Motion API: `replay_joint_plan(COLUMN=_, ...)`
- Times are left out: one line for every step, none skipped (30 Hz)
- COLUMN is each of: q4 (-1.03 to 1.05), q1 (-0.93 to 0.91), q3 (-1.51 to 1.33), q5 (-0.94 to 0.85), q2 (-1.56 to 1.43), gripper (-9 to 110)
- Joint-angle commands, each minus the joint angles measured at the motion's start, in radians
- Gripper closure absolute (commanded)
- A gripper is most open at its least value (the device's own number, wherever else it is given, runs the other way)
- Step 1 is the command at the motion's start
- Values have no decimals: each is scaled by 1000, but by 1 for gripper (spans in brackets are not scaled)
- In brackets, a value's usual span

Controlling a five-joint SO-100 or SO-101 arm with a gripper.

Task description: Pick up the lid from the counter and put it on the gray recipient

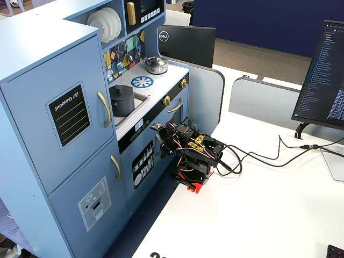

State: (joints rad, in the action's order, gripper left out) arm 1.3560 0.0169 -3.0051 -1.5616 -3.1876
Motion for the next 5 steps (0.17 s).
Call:
replay_joint_plan(q4=175, q1=12, q3=5, q5=25, q2=9, gripper=100)
replay_joint_plan(q4=175, q1=12, q3=5, q5=25, q2=9, gripper=100)
replay_joint_plan(q4=175, q1=12, q3=5, q5=25, q2=9, gripper=100)
replay_joint_plan(q4=175, q1=12, q3=5, q5=25, q2=9, gripper=100)
replay_joint_plan(q4=175, q1=12, q3=5, q5=25, q2=9, gripper=100)
